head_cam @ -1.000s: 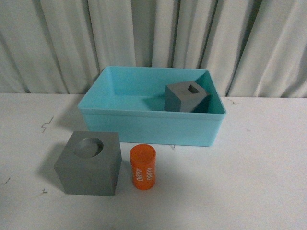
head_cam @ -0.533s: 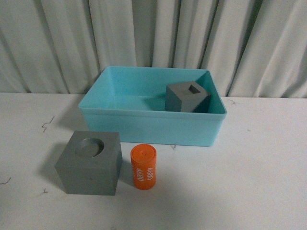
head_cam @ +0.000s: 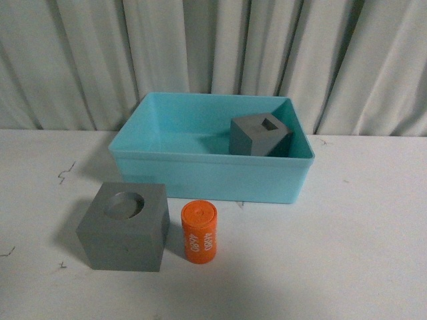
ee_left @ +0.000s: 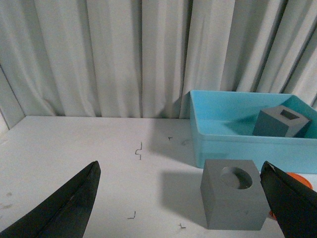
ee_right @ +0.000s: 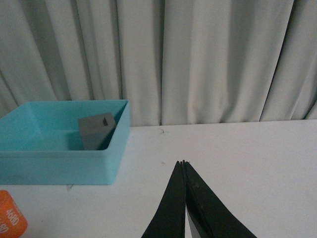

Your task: Place gray and orange parts in blue box

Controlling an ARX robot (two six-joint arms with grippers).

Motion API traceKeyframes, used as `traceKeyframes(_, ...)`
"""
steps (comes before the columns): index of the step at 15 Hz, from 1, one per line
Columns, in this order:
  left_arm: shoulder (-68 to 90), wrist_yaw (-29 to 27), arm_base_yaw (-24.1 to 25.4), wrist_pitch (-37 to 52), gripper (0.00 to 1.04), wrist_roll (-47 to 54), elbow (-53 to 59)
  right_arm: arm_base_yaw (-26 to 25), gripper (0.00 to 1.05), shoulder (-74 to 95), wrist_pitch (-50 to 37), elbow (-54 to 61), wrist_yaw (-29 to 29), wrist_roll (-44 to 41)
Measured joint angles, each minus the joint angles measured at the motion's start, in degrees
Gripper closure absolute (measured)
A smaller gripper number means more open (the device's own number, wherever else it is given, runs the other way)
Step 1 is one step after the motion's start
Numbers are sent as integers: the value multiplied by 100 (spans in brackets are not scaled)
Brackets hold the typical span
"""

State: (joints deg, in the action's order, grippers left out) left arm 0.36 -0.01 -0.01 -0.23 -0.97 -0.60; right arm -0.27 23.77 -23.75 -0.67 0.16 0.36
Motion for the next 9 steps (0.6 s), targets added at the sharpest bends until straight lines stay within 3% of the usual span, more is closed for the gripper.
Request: traceKeyframes(9, 0, -2, 0, 2, 7, 0, 0, 0, 103, -1322, 1303, 0, 0, 0)
